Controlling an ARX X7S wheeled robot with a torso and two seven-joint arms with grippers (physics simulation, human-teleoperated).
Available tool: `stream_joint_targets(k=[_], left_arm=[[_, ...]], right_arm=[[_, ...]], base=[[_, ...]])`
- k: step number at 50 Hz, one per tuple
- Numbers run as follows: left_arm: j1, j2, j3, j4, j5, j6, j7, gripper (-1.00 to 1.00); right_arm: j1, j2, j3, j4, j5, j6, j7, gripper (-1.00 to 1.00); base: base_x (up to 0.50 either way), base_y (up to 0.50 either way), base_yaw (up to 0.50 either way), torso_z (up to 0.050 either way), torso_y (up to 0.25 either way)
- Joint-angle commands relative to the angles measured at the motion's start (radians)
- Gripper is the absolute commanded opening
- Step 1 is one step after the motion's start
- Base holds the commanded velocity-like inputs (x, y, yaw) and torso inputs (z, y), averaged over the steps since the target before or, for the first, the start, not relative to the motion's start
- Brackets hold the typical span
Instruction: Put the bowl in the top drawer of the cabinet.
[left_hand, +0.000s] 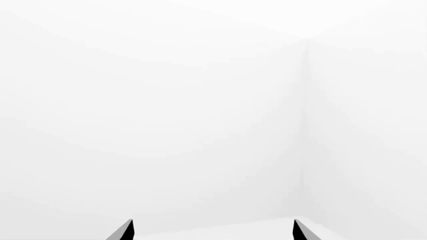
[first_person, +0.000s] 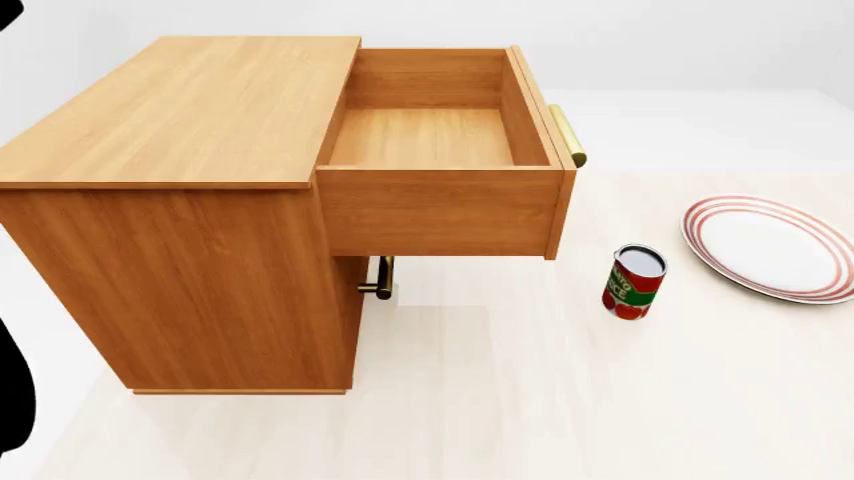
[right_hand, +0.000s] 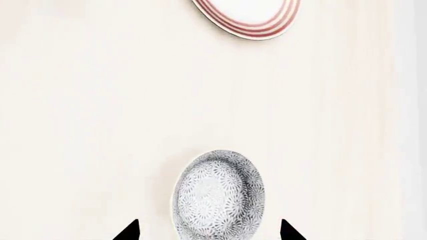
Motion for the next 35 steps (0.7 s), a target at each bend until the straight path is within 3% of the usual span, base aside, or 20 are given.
stream_joint_targets(k=[1,35], left_arm=[[0.005,-0.002,0.005,-0.002,0.000,0.008,-0.001,1.00],[0.018,-0.011,0.025,-0.007,-0.003,0.020,-0.001,1.00]], right_arm=[[-0.347,-0.087,0.260,-0.012,-0.204,0.000,-0.021,1.00],[-0.626,-0.370,0.419,0.066,-0.516,-0.003,-0.015,1.00]], base=[[0.00,0.00,0.00,0.000,0.000],[0.00,0.00,0.00,0.000,0.000]])
